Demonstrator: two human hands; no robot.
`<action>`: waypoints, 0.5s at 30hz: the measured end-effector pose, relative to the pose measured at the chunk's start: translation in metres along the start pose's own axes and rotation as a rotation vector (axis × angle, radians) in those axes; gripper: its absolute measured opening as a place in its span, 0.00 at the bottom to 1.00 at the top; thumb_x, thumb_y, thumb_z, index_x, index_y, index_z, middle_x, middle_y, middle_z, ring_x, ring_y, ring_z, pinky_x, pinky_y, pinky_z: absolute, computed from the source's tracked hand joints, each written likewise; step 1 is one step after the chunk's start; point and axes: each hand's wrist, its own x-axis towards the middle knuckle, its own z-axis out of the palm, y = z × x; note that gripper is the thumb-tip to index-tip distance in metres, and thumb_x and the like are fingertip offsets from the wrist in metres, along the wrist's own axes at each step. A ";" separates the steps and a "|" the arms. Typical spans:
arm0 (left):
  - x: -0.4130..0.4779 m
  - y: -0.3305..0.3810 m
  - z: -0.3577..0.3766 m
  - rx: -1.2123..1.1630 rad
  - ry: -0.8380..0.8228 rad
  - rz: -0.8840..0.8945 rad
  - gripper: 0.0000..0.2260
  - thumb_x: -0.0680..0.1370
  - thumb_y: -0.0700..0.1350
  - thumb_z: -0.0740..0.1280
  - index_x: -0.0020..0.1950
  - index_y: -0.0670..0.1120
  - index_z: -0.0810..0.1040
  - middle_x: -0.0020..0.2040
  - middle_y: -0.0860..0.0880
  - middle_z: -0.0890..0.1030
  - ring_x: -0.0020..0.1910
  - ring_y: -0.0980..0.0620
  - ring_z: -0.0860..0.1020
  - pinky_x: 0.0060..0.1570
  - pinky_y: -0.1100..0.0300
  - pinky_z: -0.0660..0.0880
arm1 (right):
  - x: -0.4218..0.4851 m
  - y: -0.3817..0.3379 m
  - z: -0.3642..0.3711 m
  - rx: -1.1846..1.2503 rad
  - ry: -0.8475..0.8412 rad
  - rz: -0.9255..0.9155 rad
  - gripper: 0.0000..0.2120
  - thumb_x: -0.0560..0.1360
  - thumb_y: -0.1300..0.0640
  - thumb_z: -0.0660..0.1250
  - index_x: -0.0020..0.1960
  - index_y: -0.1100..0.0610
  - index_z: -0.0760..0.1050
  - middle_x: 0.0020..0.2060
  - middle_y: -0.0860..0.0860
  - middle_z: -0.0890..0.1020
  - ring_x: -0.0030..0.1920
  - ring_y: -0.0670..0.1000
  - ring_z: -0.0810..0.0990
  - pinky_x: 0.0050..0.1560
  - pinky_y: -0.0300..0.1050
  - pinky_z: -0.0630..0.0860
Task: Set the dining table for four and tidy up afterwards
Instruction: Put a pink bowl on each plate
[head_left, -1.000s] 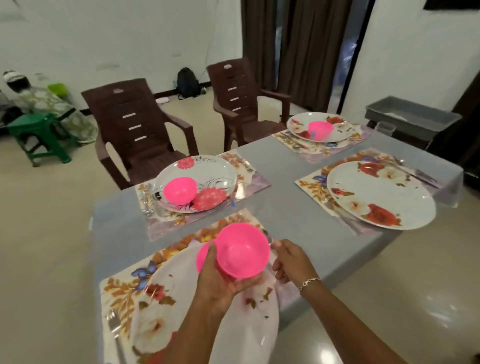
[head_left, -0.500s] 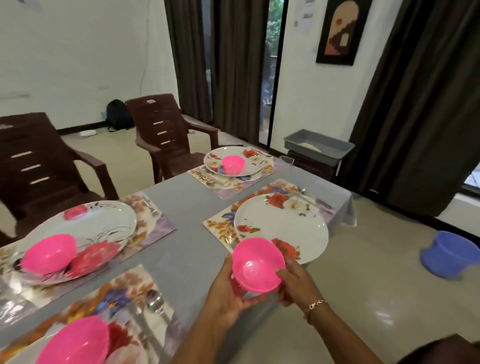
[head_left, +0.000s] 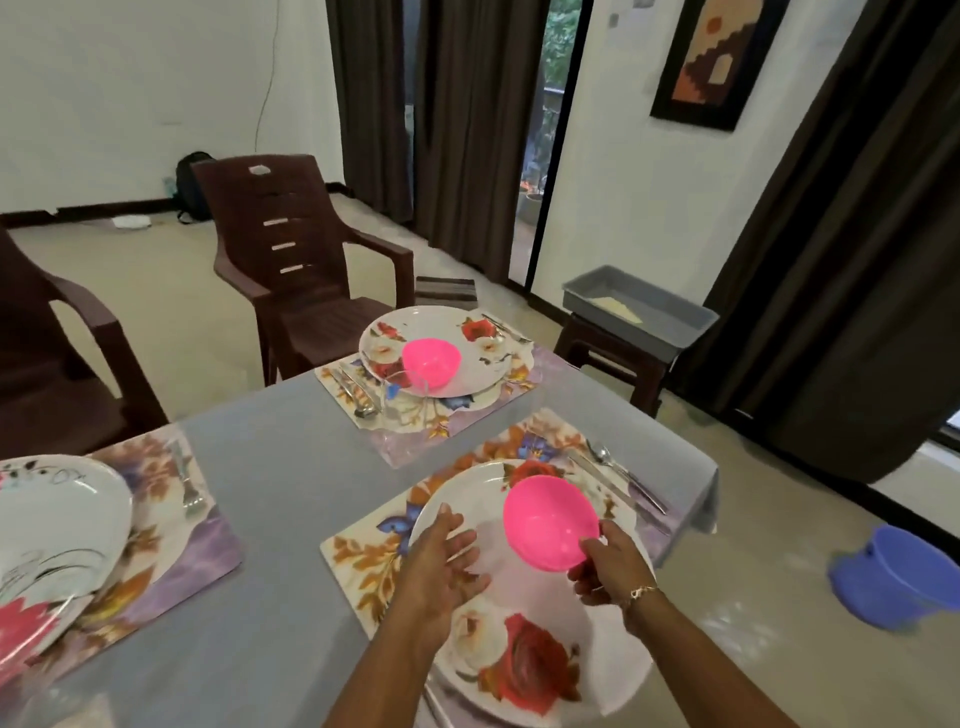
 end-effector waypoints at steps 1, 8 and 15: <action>0.007 0.003 0.002 -0.017 0.007 -0.005 0.14 0.80 0.52 0.58 0.56 0.44 0.74 0.54 0.42 0.77 0.53 0.45 0.75 0.40 0.52 0.74 | 0.013 -0.002 0.001 0.009 -0.004 0.022 0.12 0.77 0.66 0.52 0.58 0.59 0.66 0.26 0.57 0.72 0.22 0.51 0.68 0.25 0.37 0.67; 0.038 0.012 0.004 -0.009 0.073 -0.039 0.09 0.81 0.48 0.59 0.54 0.44 0.75 0.54 0.43 0.78 0.53 0.44 0.76 0.41 0.52 0.75 | 0.075 -0.013 0.013 0.051 -0.006 0.099 0.14 0.77 0.67 0.51 0.59 0.56 0.65 0.26 0.56 0.71 0.21 0.50 0.67 0.22 0.35 0.67; 0.049 0.017 0.013 -0.020 0.106 -0.037 0.12 0.80 0.46 0.60 0.59 0.41 0.74 0.57 0.41 0.77 0.51 0.44 0.77 0.41 0.52 0.75 | 0.094 -0.013 0.016 0.050 -0.032 0.111 0.14 0.78 0.66 0.52 0.60 0.56 0.66 0.26 0.56 0.71 0.22 0.50 0.67 0.22 0.35 0.67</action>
